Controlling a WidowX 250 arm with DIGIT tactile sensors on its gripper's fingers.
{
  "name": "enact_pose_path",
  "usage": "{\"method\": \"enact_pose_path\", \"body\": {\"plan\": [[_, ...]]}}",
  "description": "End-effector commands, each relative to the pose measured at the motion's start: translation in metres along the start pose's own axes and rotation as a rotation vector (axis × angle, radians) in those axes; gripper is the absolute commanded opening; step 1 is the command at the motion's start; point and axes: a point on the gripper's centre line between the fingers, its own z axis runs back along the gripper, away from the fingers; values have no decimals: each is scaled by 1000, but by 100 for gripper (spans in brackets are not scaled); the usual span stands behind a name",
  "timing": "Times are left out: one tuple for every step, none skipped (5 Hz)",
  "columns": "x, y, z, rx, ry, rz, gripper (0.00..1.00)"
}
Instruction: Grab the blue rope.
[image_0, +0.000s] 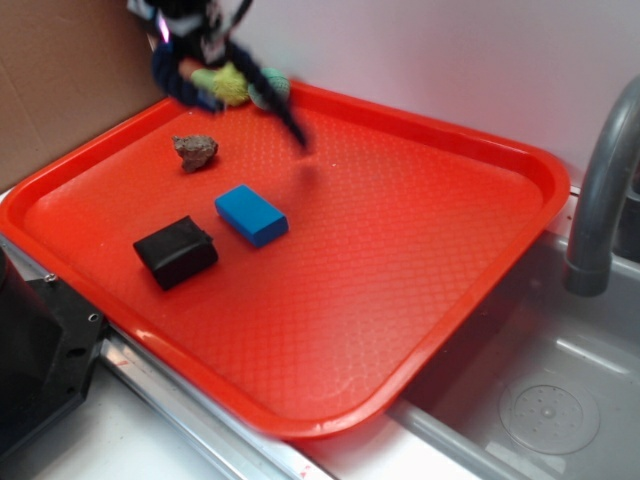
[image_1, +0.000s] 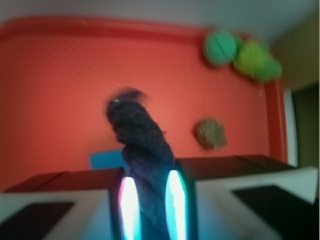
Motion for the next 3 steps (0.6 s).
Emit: {"method": "enact_pose_path", "body": {"plan": [[0,7,66,-25,-22,-3,0],[-1,10,59,-63,-2,-5,0],[-1,9,55,-64,-1,15,0]]}}
